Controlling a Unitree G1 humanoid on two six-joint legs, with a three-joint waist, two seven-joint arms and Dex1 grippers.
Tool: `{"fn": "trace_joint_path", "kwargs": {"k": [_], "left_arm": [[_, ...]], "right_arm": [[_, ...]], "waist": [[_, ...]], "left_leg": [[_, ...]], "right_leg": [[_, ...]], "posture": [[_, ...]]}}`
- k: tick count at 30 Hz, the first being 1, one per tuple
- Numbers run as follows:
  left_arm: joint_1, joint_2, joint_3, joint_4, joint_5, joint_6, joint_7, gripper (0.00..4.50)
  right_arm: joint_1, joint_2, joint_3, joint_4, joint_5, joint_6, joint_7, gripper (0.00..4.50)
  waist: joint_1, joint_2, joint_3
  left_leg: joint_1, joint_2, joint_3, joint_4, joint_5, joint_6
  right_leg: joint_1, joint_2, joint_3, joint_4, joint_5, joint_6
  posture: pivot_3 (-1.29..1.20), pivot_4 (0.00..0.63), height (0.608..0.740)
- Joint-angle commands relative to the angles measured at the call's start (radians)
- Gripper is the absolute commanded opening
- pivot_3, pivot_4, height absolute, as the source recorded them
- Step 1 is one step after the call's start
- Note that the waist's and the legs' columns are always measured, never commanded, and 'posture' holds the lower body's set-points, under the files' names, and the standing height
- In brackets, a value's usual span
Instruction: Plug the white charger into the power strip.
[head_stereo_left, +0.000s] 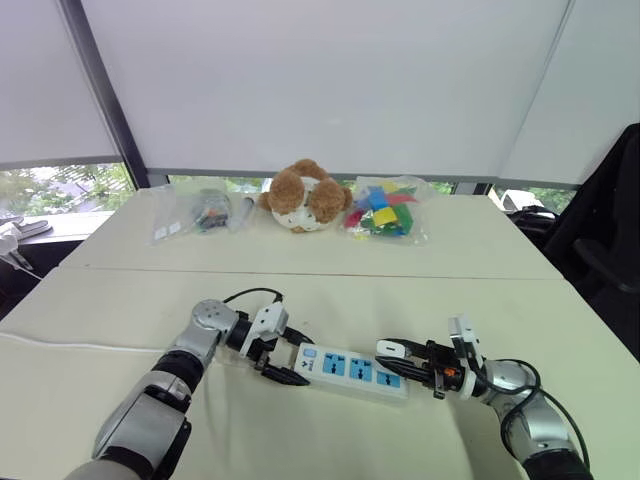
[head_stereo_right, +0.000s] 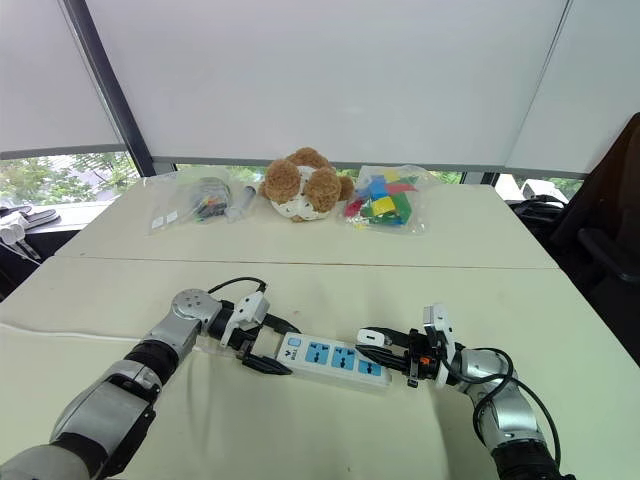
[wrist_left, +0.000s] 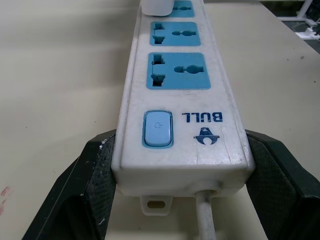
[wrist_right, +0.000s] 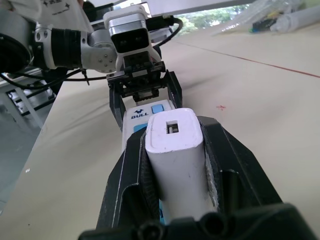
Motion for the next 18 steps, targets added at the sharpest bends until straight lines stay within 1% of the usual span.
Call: {"fn": "trace_joint_path", "kwargs": {"k": [1, 3, 6, 7, 8, 12, 14, 15, 16, 17, 18], "left_arm": [[0.043, 0.056, -0.025, -0.020, 0.057, 0.009, -0.018, 3.00], [0.062, 0.065, -0.032, -0.050, 0.050, 0.014, -0.018, 3.00], [0.079, 0.068, -0.016, -0.086, 0.062, 0.031, -0.018, 3.00], [0.081, 0.071, -0.020, -0.094, 0.055, 0.036, -0.018, 3.00], [0.120, 0.088, -0.008, -0.195, 0.057, 0.096, -0.013, 3.00], [0.097, 0.080, 0.004, -0.145, 0.050, 0.069, -0.016, 3.00], [0.099, 0.077, 0.017, -0.154, 0.050, 0.076, -0.013, 3.00], [0.100, 0.076, 0.020, -0.158, 0.049, 0.079, -0.012, 3.00], [0.101, 0.076, 0.022, -0.161, 0.047, 0.082, -0.014, 3.00], [0.137, 0.091, 0.028, -0.252, 0.049, 0.135, -0.002, 3.00], [0.131, 0.090, 0.025, -0.234, 0.048, 0.122, -0.006, 3.00]], "right_arm": [[0.028, -0.012, 0.036, 0.174, -0.105, 0.006, -0.019, 0.79], [0.020, -0.011, 0.042, 0.214, -0.107, 0.002, -0.018, 0.79], [0.018, -0.018, 0.061, 0.256, -0.115, -0.006, -0.004, 0.79], [0.018, -0.021, 0.066, 0.263, -0.117, -0.009, 0.001, 0.79], [0.019, -0.022, 0.071, 0.265, -0.119, -0.011, 0.003, 0.79], [0.025, -0.030, 0.100, 0.293, -0.144, -0.030, 0.008, 0.79], [0.026, -0.033, 0.116, 0.321, -0.164, -0.055, 0.003, 0.79], [0.026, -0.033, 0.123, 0.335, -0.171, -0.065, 0.000, 0.79], [0.022, -0.031, 0.128, 0.353, -0.178, -0.081, -0.005, 0.79], [0.016, -0.029, 0.132, 0.376, -0.183, -0.093, -0.010, 0.79], [0.008, -0.029, 0.139, 0.401, -0.190, -0.111, -0.012, 0.79]], "waist": [[-0.002, -0.004, -0.003], [-0.004, -0.008, -0.005], [-0.005, -0.016, -0.012], [-0.005, -0.017, -0.014], [-0.005, -0.017, -0.015], [-0.009, -0.020, -0.021], [-0.009, -0.021, -0.024], [-0.009, -0.021, -0.024], [-0.010, -0.020, -0.025], [-0.011, -0.021, -0.026], [-0.014, -0.021, -0.026]], "left_leg": [[0.001, 0.003, 0.000, 0.000, 0.000, 0.000], [0.003, 0.006, 0.000, -0.001, 0.000, 0.000], [0.014, 0.007, 0.002, -0.009, 0.000, 0.000], [0.014, 0.008, 0.002, -0.010, 0.000, 0.000], [0.014, 0.009, 0.001, -0.010, 0.000, 0.000], [0.014, 0.010, 0.001, -0.012, 0.000, 0.000], [0.014, 0.010, 0.001, -0.012, 0.000, 0.000], [0.014, 0.010, 0.001, -0.013, 0.000, 0.000], [0.014, 0.010, 0.000, -0.013, 0.000, 0.000], [0.015, 0.010, 0.000, -0.013, 0.000, 0.000], [0.015, 0.011, 0.000, -0.013, 0.000, 0.000]], "right_leg": [[0.000, 0.003, 0.000, 0.000, 0.000, -0.002], [0.001, 0.005, 0.000, 0.000, 0.000, -0.005], [0.007, 0.006, 0.000, 0.000, -0.003, -0.013], [0.007, 0.006, 0.000, 0.000, -0.004, -0.014], [0.007, 0.007, 0.000, 0.000, -0.004, -0.015], [0.007, 0.006, -0.001, 0.000, -0.005, -0.017], [0.007, 0.005, -0.001, 0.000, -0.006, -0.018], [0.007, 0.005, -0.001, 0.000, -0.008, -0.022], [0.007, 0.005, -0.001, 0.000, -0.009, -0.023], [0.007, 0.004, -0.001, 0.000, -0.009, -0.023], [0.007, 0.004, -0.001, 0.000, -0.009, -0.023]], "posture": [[0.00, 0.150, 0.739], [0.00, 0.150, 0.739], [0.00, 0.150, 0.739], [0.00, 0.150, 0.739], [0.00, 0.150, 0.739], [0.00, 0.150, 0.739], [0.00, 0.150, 0.739], [0.00, 0.150, 0.739], [0.00, 0.150, 0.739], [0.00, 0.150, 0.739], [0.00, 0.150, 0.739]]}}
